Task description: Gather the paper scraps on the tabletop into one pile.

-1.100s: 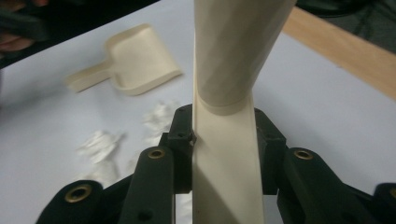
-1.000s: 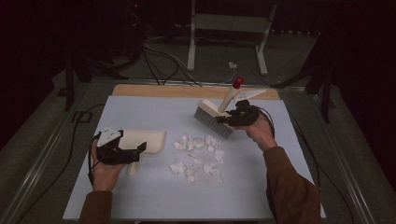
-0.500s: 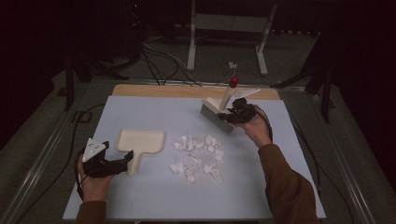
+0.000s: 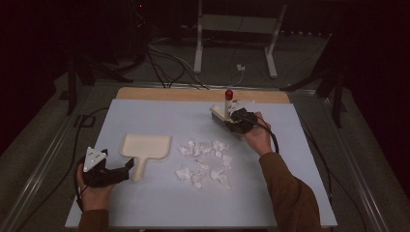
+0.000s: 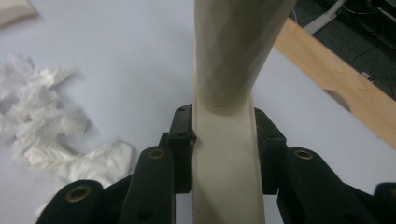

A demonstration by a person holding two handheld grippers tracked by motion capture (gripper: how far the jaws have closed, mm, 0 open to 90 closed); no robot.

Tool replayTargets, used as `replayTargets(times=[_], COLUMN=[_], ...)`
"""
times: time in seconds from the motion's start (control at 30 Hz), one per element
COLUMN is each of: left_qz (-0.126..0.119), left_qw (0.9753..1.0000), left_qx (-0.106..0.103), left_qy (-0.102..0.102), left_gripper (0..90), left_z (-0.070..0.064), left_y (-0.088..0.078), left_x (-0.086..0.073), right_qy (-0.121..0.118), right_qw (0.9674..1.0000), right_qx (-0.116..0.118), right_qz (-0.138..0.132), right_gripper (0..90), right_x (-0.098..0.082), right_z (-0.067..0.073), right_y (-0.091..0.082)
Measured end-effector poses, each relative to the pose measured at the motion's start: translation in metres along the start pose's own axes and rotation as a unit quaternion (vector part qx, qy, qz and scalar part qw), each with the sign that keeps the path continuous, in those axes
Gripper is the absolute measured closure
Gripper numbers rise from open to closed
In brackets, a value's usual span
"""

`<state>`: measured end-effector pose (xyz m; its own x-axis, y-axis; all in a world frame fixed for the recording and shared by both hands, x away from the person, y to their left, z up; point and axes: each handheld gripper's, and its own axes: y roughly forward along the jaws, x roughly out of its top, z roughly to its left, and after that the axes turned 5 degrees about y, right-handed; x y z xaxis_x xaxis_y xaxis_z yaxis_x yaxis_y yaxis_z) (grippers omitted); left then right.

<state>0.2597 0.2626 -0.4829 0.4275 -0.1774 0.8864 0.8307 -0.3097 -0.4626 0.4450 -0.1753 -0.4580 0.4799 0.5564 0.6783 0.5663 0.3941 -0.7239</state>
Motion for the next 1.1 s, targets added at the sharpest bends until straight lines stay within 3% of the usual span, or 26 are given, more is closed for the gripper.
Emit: replayTargets(times=[0.2, 0.57, 0.83, 0.97, 1.0, 1.1], left_qz=[0.004, 0.008, 0.009, 0.010, 0.011, 0.013], left_qw=[1.0000, 0.9999, 0.9999, 0.9999, 0.9999, 0.9999], left_qx=[-0.001, -0.004, -0.003, -0.004, -0.004, -0.004], left_qy=[0.002, 0.007, 0.006, 0.005, 0.006, 0.008], left_gripper=[0.5, 0.5, 0.5, 0.5, 0.5, 0.5], left_z=[-0.002, -0.004, -0.004, -0.004, -0.004, -0.004], left_y=[0.002, 0.003, 0.003, 0.004, 0.004, 0.004], left_x=[-0.001, -0.002, -0.003, -0.003, -0.003, -0.003], right_qy=[-0.007, -0.060, -0.096, -0.122, -0.131, -0.139], right_qw=[0.9998, 0.9966, 0.9911, 0.9864, 0.9840, 0.9816], right_qx=[0.018, 0.055, 0.089, 0.107, 0.118, 0.128], right_qz=[0.000, -0.011, -0.022, -0.024, -0.027, -0.027], right_gripper=[67.5, 67.4, 67.4, 67.4, 67.4, 67.4], right_x=[-0.003, 0.000, 0.005, 0.005, 0.004, 0.004], right_z=[0.011, 0.038, 0.056, 0.064, 0.066, 0.068], right_y=[0.005, 0.008, 0.012, 0.011, 0.010, 0.008])
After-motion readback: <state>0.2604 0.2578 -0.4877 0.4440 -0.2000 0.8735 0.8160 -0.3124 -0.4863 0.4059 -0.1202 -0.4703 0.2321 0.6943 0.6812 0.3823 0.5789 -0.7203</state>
